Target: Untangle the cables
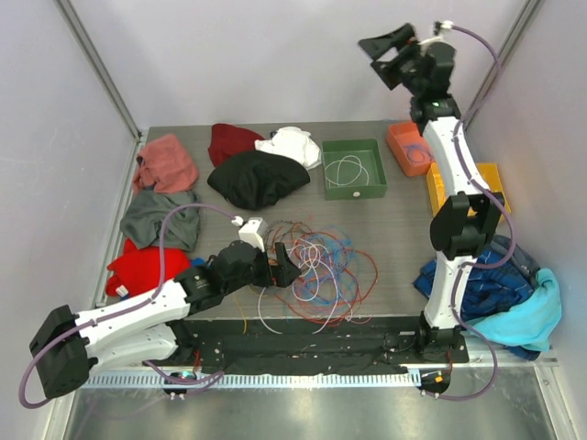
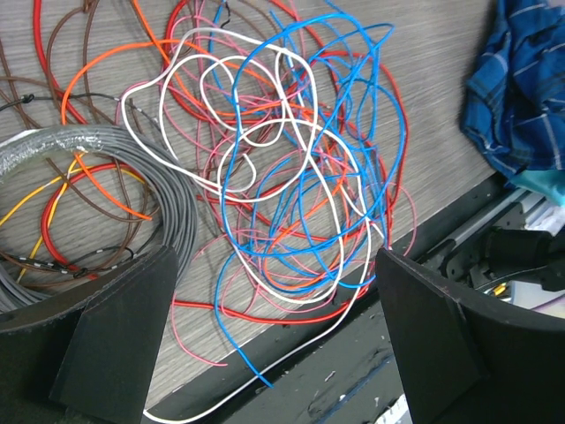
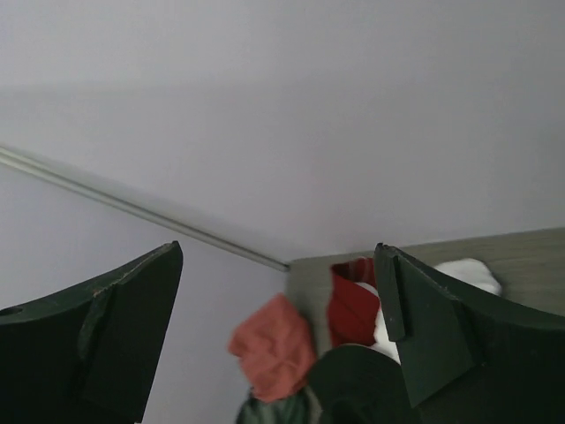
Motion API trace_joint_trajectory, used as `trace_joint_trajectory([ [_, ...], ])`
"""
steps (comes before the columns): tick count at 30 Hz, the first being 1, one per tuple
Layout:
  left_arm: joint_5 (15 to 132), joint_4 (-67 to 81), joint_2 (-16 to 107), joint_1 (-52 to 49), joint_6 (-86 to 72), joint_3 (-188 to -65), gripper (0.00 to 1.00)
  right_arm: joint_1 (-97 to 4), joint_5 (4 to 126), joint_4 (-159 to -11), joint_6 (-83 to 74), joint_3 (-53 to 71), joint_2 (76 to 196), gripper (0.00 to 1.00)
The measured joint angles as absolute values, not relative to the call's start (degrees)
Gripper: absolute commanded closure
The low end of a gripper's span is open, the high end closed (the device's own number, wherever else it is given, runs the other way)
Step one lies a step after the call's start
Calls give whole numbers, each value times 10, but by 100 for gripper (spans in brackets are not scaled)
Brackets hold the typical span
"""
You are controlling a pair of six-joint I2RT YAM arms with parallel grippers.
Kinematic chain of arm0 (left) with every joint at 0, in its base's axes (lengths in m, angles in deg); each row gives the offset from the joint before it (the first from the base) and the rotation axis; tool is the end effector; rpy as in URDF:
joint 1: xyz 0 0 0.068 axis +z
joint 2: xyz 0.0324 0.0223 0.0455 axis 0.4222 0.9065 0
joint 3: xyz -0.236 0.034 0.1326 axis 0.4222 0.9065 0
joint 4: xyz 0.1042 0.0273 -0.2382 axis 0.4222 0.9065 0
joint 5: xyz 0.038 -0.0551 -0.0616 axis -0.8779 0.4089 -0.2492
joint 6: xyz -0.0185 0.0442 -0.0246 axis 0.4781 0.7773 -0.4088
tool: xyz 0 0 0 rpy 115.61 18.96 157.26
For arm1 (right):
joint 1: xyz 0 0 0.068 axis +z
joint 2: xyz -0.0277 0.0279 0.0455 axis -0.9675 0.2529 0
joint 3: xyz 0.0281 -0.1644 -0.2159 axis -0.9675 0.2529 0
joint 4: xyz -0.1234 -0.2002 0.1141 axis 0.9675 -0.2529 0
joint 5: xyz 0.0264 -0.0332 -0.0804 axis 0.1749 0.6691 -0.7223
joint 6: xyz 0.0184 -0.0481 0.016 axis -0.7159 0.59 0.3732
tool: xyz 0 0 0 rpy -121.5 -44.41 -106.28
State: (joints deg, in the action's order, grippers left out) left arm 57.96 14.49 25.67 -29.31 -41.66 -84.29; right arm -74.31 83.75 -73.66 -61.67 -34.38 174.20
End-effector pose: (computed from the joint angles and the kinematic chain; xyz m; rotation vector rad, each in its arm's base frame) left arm 0.1270 -0.1692 0.2217 0.0717 2.2530 -0.8857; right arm 0.4986 0.0248 0.4204 0.4148 1.4756 1.2401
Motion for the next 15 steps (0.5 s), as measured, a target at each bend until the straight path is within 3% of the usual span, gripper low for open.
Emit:
trace_joint_trajectory([
  [6, 571, 151, 221, -294, -423, -841, 0, -581, 545, -1016, -327, -337, 1667, 0],
  [10, 558, 154, 199, -294, -425, -835, 0, -482, 334, -1033, -185, -150, 1587, 0],
  [15, 545, 162, 194, -294, -426, -831, 0, -426, 305, -1055, -144, 87, 1462, 1],
])
